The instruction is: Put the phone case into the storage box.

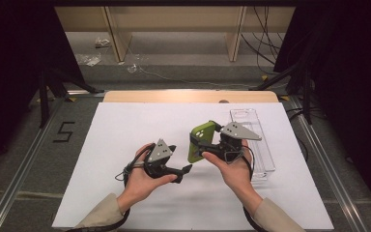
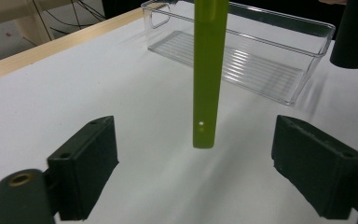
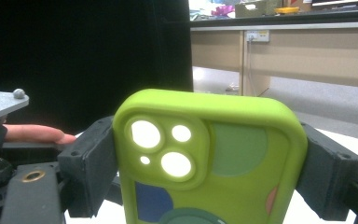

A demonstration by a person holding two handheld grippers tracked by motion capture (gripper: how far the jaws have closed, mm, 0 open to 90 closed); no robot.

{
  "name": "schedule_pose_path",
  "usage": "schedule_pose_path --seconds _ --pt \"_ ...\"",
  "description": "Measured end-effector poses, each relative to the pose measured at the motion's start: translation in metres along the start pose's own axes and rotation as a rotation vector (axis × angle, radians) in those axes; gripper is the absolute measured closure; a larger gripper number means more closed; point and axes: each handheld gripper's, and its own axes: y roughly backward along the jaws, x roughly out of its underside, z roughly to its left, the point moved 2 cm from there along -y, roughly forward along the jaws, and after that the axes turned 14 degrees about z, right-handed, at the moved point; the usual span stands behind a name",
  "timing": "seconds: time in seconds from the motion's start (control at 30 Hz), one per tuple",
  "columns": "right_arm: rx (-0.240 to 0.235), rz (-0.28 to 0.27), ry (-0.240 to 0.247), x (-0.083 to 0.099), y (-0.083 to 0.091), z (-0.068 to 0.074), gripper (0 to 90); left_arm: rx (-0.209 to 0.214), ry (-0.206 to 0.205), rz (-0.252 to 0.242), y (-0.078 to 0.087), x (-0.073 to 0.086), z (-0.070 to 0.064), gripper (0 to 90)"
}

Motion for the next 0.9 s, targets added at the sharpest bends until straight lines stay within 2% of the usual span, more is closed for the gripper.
schedule_pose_path --seconds 0.2,0.33,0.5,0.9 --pt "0.009 -0.004 -0.001 -0.002 0.004 -0.005 18.0 0.001 -0.020 0.026 0.008 0.006 0.005 2.1" --pt "0.013 -0.005 -0.002 -0.003 0.006 -0.006 18.0 -0.007 -0.038 0.053 0.011 0.012 0.007 0.0" --pt "0.018 -0.010 0.000 -0.004 0.008 -0.008 18.0 -0.024 -0.054 0.072 0.016 0.017 0.011 0.0" --pt "0.025 -0.010 -0.002 -0.006 0.012 -0.012 18.0 -0.047 -0.050 0.095 0.026 0.032 0.020 0.0"
